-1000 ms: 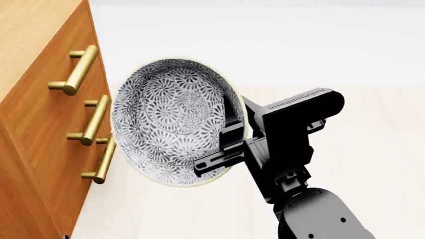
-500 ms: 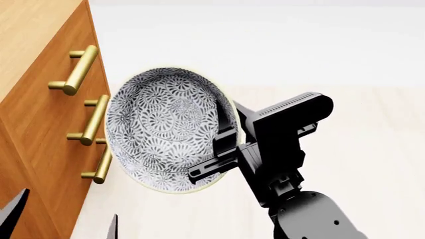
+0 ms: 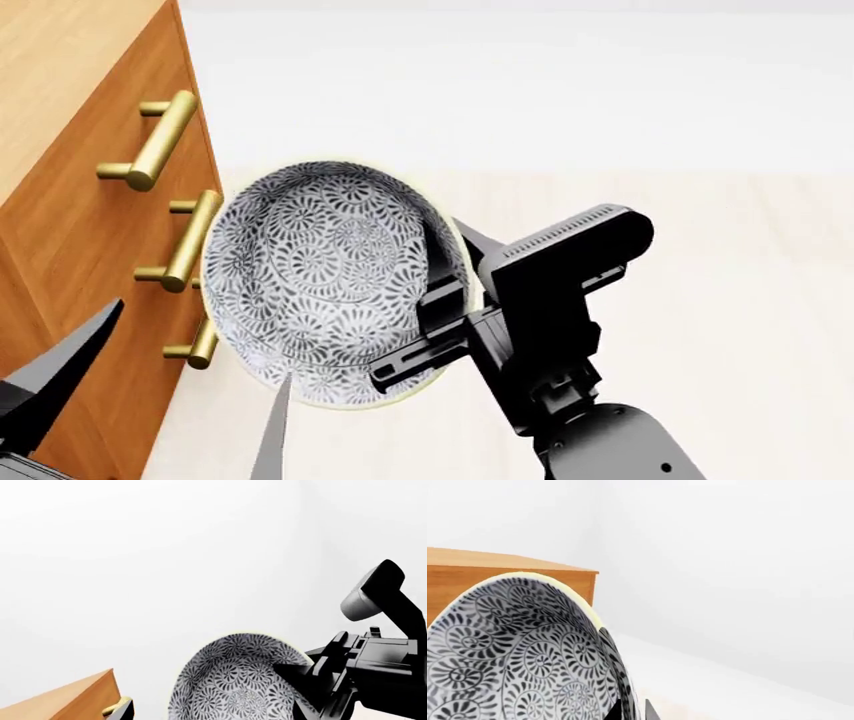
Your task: Put the bowl on top of the cabinet.
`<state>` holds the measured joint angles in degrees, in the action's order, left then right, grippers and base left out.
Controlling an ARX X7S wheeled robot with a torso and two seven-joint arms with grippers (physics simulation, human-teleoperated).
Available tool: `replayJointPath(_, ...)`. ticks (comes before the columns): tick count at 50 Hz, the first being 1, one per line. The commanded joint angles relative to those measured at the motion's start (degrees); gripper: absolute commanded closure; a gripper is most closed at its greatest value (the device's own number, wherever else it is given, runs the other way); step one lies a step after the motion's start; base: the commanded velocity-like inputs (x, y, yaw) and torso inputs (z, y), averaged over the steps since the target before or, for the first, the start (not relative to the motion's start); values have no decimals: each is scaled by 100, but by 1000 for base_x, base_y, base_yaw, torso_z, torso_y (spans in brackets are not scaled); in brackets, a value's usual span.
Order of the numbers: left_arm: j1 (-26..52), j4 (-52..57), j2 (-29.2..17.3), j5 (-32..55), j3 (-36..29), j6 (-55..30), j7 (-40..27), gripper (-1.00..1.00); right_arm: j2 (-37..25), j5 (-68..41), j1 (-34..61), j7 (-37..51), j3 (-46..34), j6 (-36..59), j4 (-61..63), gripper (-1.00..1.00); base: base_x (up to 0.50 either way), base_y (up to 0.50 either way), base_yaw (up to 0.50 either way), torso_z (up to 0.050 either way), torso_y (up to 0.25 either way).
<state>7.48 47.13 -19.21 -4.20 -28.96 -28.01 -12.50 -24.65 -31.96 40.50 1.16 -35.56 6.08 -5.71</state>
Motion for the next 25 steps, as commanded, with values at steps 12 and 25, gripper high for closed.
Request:
replayJointPath(12, 957, -188, 231, 525, 367, -967, 444, -100, -65, 139, -76, 29, -10, -95, 123, 100, 0, 0, 0, 0, 1)
replayJointPath(25, 1803, 18, 625, 1906, 1329, -2540, 1102, -100, -88, 164, -99, 37, -41, -101, 174, 100, 0, 0, 0, 1, 0)
